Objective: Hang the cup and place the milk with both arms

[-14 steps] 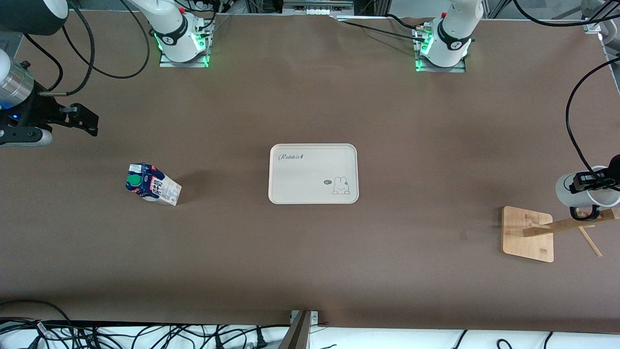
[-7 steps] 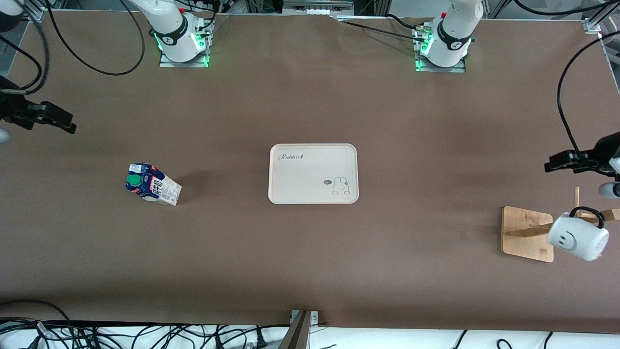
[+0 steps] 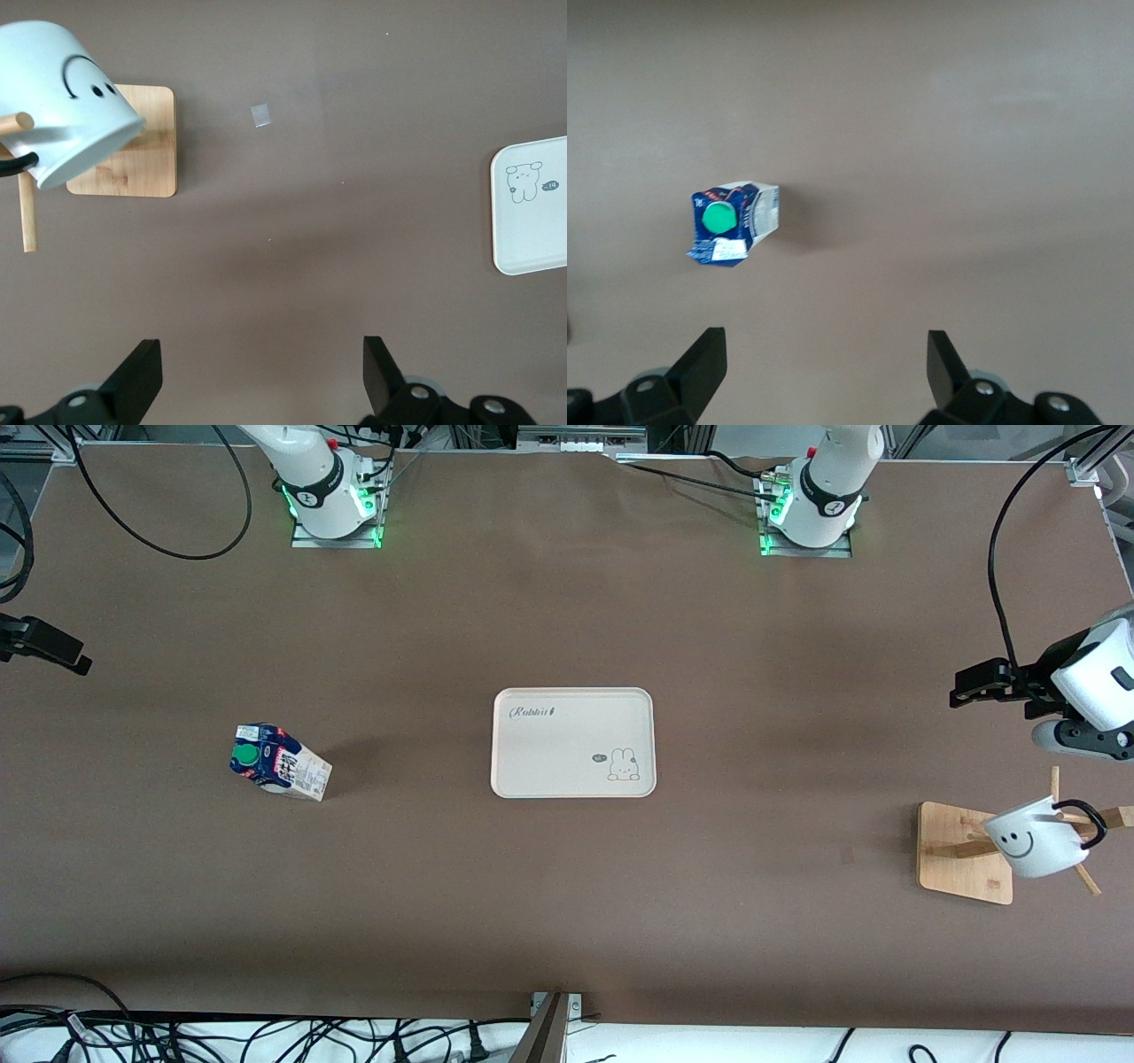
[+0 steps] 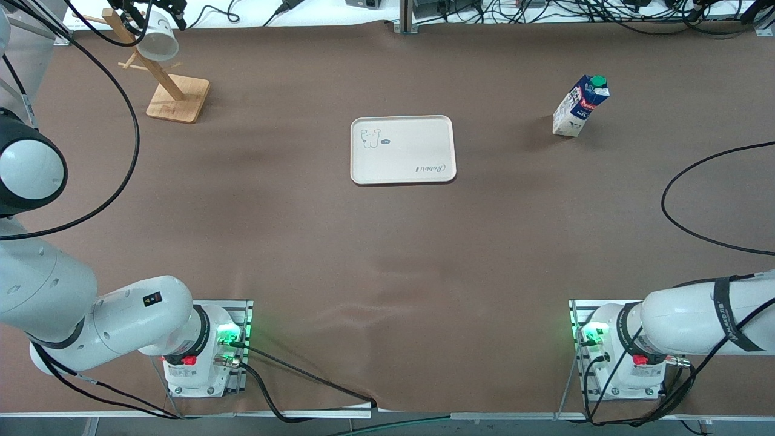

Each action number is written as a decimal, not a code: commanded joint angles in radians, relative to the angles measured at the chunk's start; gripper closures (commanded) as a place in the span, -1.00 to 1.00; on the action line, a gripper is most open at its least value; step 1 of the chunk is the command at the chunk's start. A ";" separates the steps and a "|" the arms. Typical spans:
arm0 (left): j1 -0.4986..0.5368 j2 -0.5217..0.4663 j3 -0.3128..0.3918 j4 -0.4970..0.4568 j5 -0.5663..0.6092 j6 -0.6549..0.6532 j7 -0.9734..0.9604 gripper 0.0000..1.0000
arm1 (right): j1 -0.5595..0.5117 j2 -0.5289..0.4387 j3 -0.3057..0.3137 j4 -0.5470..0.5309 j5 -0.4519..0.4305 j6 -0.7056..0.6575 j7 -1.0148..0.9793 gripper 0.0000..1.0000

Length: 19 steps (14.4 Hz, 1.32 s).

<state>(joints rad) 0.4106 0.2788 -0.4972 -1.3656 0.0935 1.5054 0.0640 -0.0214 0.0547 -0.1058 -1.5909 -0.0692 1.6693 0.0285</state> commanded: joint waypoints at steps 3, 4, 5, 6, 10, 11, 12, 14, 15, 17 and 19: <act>-0.287 -0.203 0.308 -0.226 -0.012 0.159 -0.024 -1.00 | 0.000 -0.039 0.012 -0.006 -0.026 0.012 -0.010 -1.00; -0.321 -0.245 0.353 -0.280 -0.052 0.203 -0.027 -1.00 | 0.000 -0.041 0.012 -0.004 -0.024 0.012 -0.006 -1.00; -0.394 -0.294 0.430 -0.344 -0.066 0.249 -0.032 -1.00 | 0.000 -0.041 0.012 -0.004 -0.021 0.015 -0.004 -1.00; -0.444 -0.324 0.480 -0.383 -0.066 0.284 -0.029 -1.00 | 0.000 -0.041 0.012 -0.003 -0.021 0.015 0.001 -1.00; -0.460 -0.372 0.473 -0.423 -0.041 0.280 0.031 -1.00 | 0.005 -0.029 0.015 0.009 -0.023 0.013 -0.010 -1.00; -0.460 -0.369 0.467 -0.415 -0.041 0.260 0.043 -1.00 | 0.005 -0.023 0.017 0.014 -0.020 0.006 -0.006 -1.00; -0.460 -0.360 0.467 -0.391 -0.041 0.233 0.048 -1.00 | 0.006 -0.021 0.017 0.015 -0.002 0.003 -0.003 -1.00; -0.455 -0.333 0.468 -0.356 -0.043 0.222 0.053 -1.00 | 0.009 -0.019 0.017 0.012 0.044 0.004 0.011 -1.00; -0.455 -0.317 0.468 -0.343 -0.044 0.222 0.048 -1.00 | 0.008 -0.012 0.014 0.012 0.092 0.003 0.011 -1.00; -0.454 -0.302 0.468 -0.319 -0.046 0.210 0.046 -1.00 | 0.005 -0.007 0.011 0.006 0.146 0.001 0.013 -1.00; -0.455 -0.290 0.470 -0.294 -0.044 0.178 0.043 -1.00 | 0.005 -0.003 0.011 0.000 0.140 0.001 0.005 -1.00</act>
<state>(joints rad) -0.0437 -0.0426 -0.0310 -1.7219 0.0490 1.7321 0.0872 -0.0145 0.0491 -0.0924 -1.5895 0.0539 1.6782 0.0319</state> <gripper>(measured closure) 0.000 0.000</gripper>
